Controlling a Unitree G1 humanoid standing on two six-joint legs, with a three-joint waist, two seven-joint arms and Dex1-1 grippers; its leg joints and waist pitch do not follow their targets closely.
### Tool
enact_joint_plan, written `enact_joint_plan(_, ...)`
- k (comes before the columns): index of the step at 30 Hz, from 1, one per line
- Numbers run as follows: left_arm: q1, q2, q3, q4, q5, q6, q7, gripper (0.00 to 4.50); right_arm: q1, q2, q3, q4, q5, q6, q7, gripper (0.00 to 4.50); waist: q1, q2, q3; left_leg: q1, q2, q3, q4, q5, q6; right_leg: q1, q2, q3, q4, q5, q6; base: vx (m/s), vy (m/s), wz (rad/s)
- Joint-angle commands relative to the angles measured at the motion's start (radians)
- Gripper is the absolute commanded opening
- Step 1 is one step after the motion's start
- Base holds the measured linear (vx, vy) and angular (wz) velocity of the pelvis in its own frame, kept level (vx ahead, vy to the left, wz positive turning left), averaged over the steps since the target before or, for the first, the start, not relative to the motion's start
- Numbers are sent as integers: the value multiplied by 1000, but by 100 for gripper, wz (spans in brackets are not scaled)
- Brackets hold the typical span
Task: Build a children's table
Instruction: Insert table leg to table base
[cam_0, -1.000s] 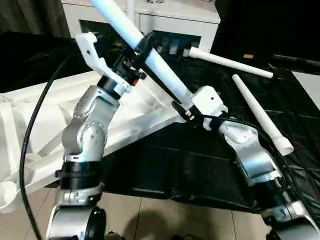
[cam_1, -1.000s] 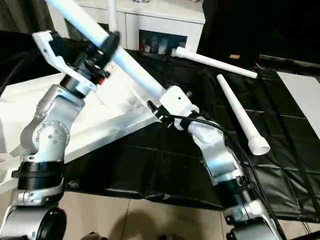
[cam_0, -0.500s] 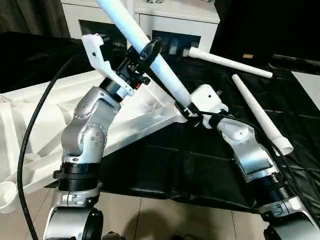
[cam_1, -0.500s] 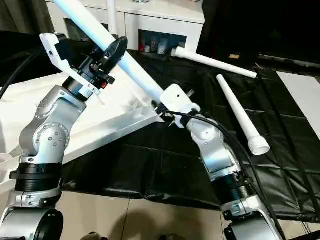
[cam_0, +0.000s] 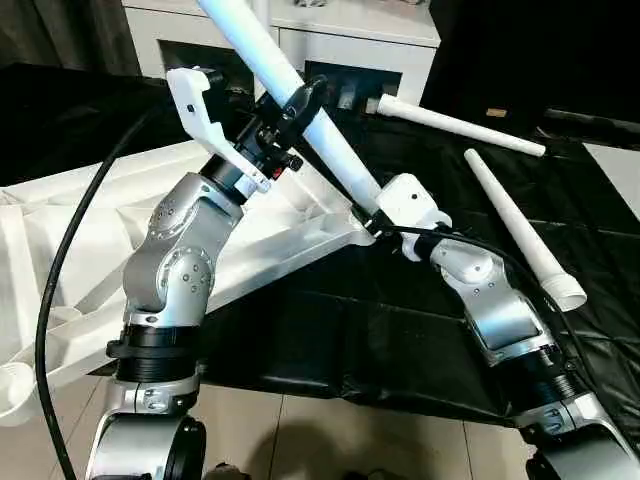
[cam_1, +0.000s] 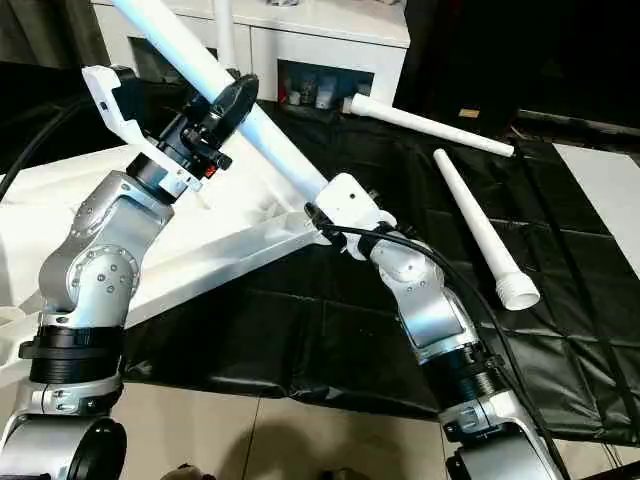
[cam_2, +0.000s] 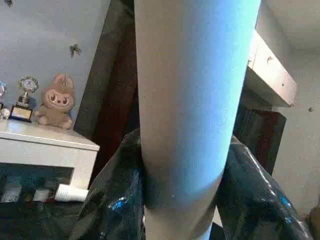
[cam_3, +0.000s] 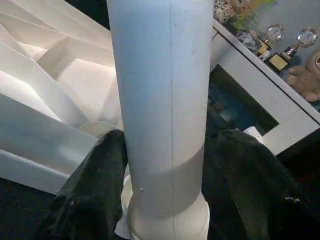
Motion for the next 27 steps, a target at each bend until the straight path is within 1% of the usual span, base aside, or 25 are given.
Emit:
enact_joint_plan(1, -11, 1, -13, -28, 3, 6, -11, 162, 4, -6, -3, 0, -4, 12, 5, 264, 4, 3, -81, 6, 9, 4, -68, -194, 16, 74, -46, 47, -67, -271, -101, 0, 0, 0)
enact_joint_plan(3, -11, 0, -14, -28, 3, 5, -11, 162, 5, -6, -3, 0, -1, 11, 7, 246, 4, 4, -81, 6, 10, 3, -68, -194, 16, 74, -46, 47, -67, -269, -102, 0, 0, 0)
enact_joint_plan(4, -10, 0, -15, -28, 3, 4, -11, 162, 6, -6, -3, 0, -1, 11, 7, 246, 3, 2, -81, 6, 10, 4, -68, -192, 16, 74, -45, 47, -67, -266, -103, 0, 0, 0)
enact_joint_plan(5, -10, -1, -16, -28, 3, 3, -11, 162, 7, -6, -3, 0, 0, 10, 8, 225, 3, 2, -81, 6, 10, 4, -68, -190, 17, 74, -45, 47, -66, -260, -106, 0, 0, 0)
enact_joint_plan(7, -10, -1, -16, -28, 3, 3, -10, 162, 8, -6, -3, 0, 0, 10, 9, 215, 3, 3, -81, 6, 9, 4, -68, -190, 17, 75, -46, 48, -66, -261, -107, 0, 0, 0)
enact_joint_plan(10, -10, -2, -16, -28, 4, 3, -9, 162, 9, -6, -3, 0, 0, 8, 9, 190, 4, 3, -81, 7, 10, 4, -68, -193, 17, 74, -45, 48, -66, -264, -107, 0, 0, 0)
enact_joint_plan(11, -9, -2, -16, -29, 4, 3, -8, 162, 9, -5, -3, -1, -1, 8, 9, 187, 4, 3, -80, 6, 10, 4, -68, -194, 17, 74, -46, 48, -67, -268, -106, 0, 0, 0)
enact_joint_plan(12, -10, 0, -15, -27, 6, 3, -7, 162, 8, -4, -4, 1, -1, 6, 5, 187, 4, 7, -81, 7, 10, 3, -68, -194, 16, 74, -46, 48, -66, -266, -107, 0, 0, 0)
enact_joint_plan(13, -10, 0, -15, -27, 6, 3, -7, 162, 8, -4, -4, 1, -1, 6, 5, 185, 3, 5, -80, 7, 10, 4, -68, -196, 16, 74, -45, 48, -67, -266, -106, 0, 0, 0)
enact_joint_plan(14, -11, 3, -15, -27, 7, 5, -8, 162, 9, 0, -7, 3, 3, 3, 2, 184, 3, 5, -81, 6, 9, 4, -68, -196, 16, 74, -45, 47, -67, -267, -106, 0, 0, 0)
enact_joint_plan(16, -13, 11, -20, -31, 12, 12, -11, 162, 13, 11, -18, 6, 16, -6, -5, 184, 3, 15, -81, 8, 9, 2, -69, -207, 11, 74, -45, 47, -68, -265, -109, 0, 0, 0)
enact_joint_plan(18, -14, 19, -28, -33, 19, 18, -16, 162, 17, 20, -26, 7, 30, -14, -6, 184, 3, 14, -82, 9, 10, 1, -70, -212, 9, 74, -45, 47, -67, -258, -112, 0, 0, 0)
enact_joint_plan(19, -15, 23, -35, -34, 25, 21, -17, 162, 21, 22, -29, 8, 35, -16, -6, 183, 2, 16, -81, 9, 10, 1, -71, -214, 8, 74, -44, 47, -66, -249, -117, 0, 0, 0)
enact_joint_plan(22, -17, 39, -61, -41, 49, 31, -26, 162, 29, 25, -34, 9, 47, -24, 0, 183, 3, 13, -81, 10, 11, 1, -71, -221, 8, 74, -45, 47, -65, -252, -119, 0, 0, 0)
enact_joint_plan(23, -18, 51, -78, -48, 64, 37, -34, 162, 33, 27, -39, 10, 58, -26, 8, 183, 2, 7, -81, 9, 11, 2, -71, -223, 9, 74, -45, 47, -68, -259, -117, 0, 0, 0)
enact_joint_plan(24, -18, 57, -89, -58, 67, 46, -41, 162, 35, 27, -40, 10, 63, -29, 13, 183, 5, 11, -81, 11, 13, 1, -71, -220, 7, 74, -47, 48, -65, -261, -117, 0, 0, 0)
enact_joint_plan(25, -19, 58, -94, -63, 67, 50, -44, 162, 37, 25, -40, 10, 65, -31, 16, 183, 2, 3, -80, 8, 12, 2, -71, -215, 8, 75, -46, 48, -66, -263, -113, 0, 0, 0)
enact_joint_plan(26, -22, 64, -107, -76, 72, 58, -48, 162, 38, 25, -43, 15, 69, -34, 19, 183, 3, 0, -80, 7, 12, 3, -70, -210, 9, 75, -47, 48, -66, -271, -111, 0, 0, 0)
enact_joint_plan(27, -24, 69, -116, -84, 75, 63, -50, 162, 39, 25, -46, 18, 72, -36, 21, 183, 4, 2, -80, 7, 12, 2, -70, -209, 8, 75, -48, 48, -65, -276, -108, 0, 0, 0)
